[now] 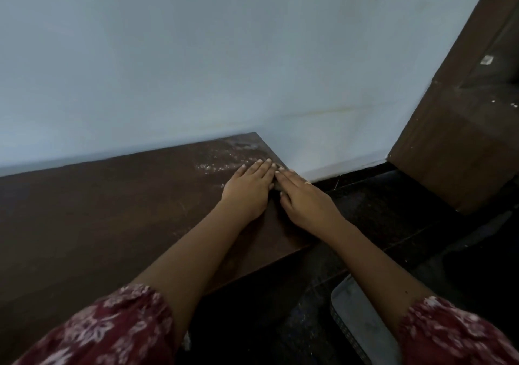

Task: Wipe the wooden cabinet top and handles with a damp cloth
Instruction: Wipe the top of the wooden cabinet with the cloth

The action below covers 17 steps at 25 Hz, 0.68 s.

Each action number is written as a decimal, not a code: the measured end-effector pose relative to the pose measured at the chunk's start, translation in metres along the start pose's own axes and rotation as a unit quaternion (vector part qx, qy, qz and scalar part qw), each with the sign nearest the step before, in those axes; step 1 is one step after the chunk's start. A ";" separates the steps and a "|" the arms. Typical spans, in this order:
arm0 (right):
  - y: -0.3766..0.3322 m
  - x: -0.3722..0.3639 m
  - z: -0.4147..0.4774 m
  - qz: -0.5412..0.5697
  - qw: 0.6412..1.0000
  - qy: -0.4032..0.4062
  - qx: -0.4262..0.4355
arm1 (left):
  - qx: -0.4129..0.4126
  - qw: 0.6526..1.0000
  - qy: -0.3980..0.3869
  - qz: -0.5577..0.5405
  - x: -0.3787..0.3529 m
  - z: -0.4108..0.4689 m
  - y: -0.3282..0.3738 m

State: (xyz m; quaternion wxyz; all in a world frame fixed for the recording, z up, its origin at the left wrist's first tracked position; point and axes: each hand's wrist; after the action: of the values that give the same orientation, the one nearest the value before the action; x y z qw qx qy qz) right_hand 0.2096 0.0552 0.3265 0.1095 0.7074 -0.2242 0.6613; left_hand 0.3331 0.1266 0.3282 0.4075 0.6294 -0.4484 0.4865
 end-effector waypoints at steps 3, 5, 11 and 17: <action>0.002 0.002 0.044 -0.020 0.999 -0.015 -0.022 | 0.037 0.998 0.006 0.043 0.011 0.031 -0.019; 0.006 0.002 0.076 -0.009 1.000 -0.011 -0.024 | 0.052 0.996 0.023 0.063 0.018 0.051 -0.032; 0.010 0.007 0.151 0.021 0.999 -0.008 -0.026 | 0.073 0.994 0.008 0.083 0.034 0.099 -0.076; -0.005 0.012 0.164 0.017 0.999 0.006 -0.030 | 0.083 0.994 0.001 0.073 0.038 0.096 -0.101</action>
State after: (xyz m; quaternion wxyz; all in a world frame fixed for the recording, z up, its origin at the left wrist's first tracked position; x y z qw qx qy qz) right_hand 0.3577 -0.0170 0.3228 0.1203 0.6959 -0.2555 0.6603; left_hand 0.4591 0.0556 0.3389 0.3179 0.6263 -0.4502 0.5514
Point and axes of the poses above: each hand's wrist, its own z-axis towards the middle knuckle, its own x-axis out of the back of the hand, y = z × x, and after that the axes turned 15 degrees about -y, right-handed
